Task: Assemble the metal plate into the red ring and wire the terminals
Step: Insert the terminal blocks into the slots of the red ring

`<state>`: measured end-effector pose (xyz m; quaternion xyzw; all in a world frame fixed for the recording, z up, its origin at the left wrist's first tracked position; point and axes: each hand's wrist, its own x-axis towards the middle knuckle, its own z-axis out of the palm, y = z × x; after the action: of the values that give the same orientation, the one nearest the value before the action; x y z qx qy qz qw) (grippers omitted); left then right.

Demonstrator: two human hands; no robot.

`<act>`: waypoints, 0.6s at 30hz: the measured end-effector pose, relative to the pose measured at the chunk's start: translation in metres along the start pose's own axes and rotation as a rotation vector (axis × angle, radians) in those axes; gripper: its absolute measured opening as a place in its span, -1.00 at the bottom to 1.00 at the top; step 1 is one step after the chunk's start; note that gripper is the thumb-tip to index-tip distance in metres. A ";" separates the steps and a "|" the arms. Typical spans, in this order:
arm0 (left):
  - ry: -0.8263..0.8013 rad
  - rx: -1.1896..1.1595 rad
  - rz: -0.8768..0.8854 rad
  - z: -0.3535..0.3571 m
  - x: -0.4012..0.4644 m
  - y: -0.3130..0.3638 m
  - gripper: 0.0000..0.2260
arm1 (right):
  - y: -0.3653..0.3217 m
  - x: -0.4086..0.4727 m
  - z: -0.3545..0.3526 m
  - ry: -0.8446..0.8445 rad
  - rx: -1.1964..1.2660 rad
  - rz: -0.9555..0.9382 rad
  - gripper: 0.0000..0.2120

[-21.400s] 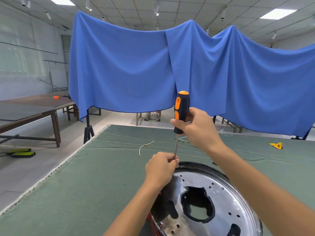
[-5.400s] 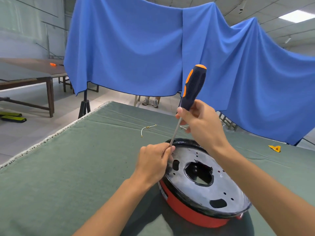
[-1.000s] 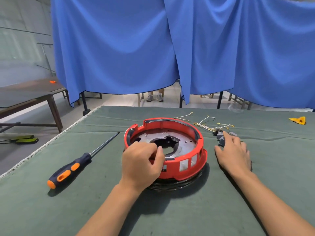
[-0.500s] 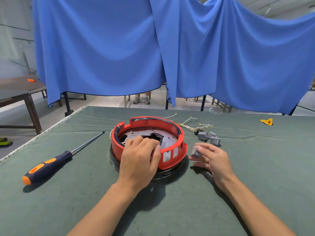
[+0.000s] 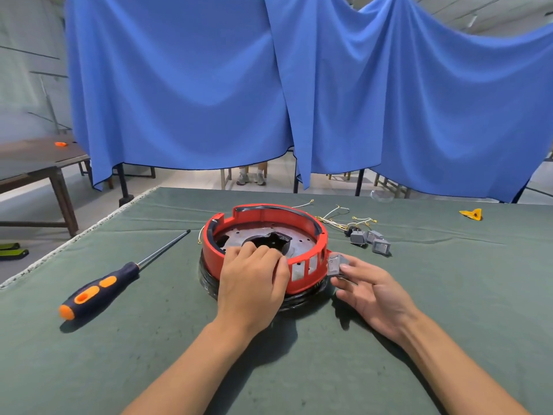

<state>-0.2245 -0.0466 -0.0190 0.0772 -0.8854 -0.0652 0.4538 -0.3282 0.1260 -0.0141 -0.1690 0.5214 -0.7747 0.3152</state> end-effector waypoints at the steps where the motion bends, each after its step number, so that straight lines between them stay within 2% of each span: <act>1: -0.008 -0.008 -0.010 -0.001 0.000 0.000 -0.68 | 0.000 0.001 0.001 0.003 -0.009 -0.006 -0.66; 8: -0.076 -0.043 -0.049 -0.005 0.001 0.002 -0.65 | -0.003 0.000 0.002 -0.032 0.034 0.023 -0.64; 14: -0.091 -0.075 -0.063 -0.006 0.001 0.002 -0.65 | -0.004 -0.001 0.003 -0.030 0.062 0.041 -0.73; 18: -0.031 -0.196 -0.080 -0.004 0.000 0.000 -0.68 | -0.001 -0.001 0.005 -0.011 0.013 0.032 -0.77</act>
<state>-0.2214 -0.0473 -0.0165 0.0668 -0.8779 -0.1706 0.4423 -0.3246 0.1232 -0.0109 -0.1629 0.5172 -0.7721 0.3315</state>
